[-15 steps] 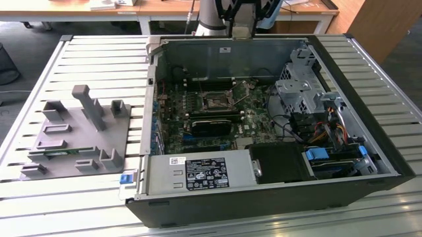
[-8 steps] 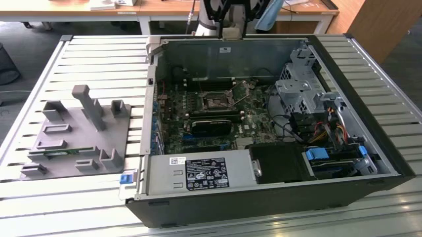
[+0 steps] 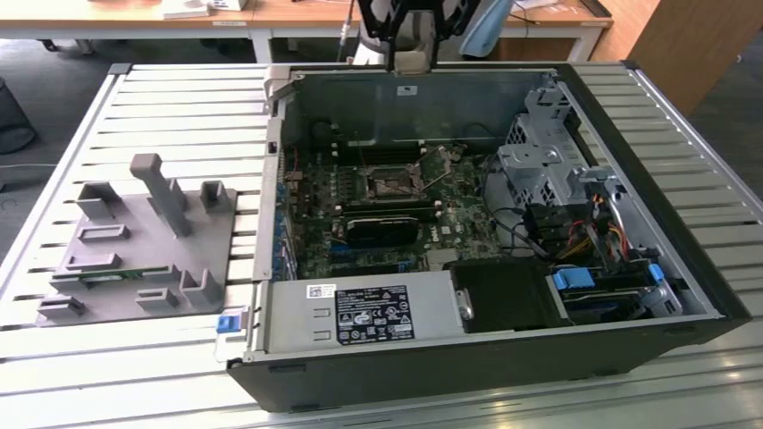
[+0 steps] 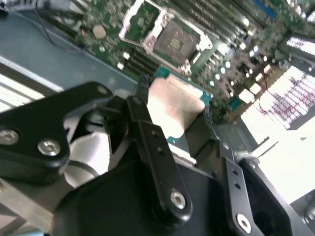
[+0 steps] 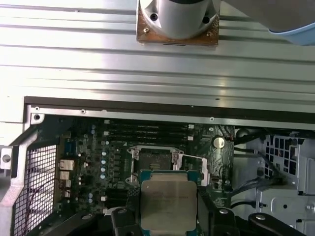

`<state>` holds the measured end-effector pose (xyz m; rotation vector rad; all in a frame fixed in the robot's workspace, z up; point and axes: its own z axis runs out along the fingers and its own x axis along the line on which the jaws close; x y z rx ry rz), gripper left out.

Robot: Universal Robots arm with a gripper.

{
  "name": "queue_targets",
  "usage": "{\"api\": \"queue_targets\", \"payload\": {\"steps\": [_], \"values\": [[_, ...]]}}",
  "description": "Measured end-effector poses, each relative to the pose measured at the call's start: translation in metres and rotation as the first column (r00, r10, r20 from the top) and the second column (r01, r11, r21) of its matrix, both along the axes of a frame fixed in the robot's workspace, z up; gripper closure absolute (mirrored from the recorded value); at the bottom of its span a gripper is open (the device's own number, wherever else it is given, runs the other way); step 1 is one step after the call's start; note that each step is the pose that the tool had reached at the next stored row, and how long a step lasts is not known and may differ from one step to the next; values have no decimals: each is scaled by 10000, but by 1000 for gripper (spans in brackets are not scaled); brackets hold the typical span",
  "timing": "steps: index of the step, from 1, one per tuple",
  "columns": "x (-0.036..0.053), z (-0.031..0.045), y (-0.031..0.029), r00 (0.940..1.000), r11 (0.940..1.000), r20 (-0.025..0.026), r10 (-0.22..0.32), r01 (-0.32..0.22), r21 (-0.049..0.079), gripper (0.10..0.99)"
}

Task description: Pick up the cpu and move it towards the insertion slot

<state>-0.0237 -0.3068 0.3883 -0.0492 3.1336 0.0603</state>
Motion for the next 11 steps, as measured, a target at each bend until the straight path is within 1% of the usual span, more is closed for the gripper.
{"api": "queue_targets", "payload": {"steps": [4, 11], "values": [[-87, -25, 0, 10000, 10000, 0, 0, 0, 4, 541], [-100, -29, 0, 10000, 10000, 2, 0, 0, 5, 541]]}}
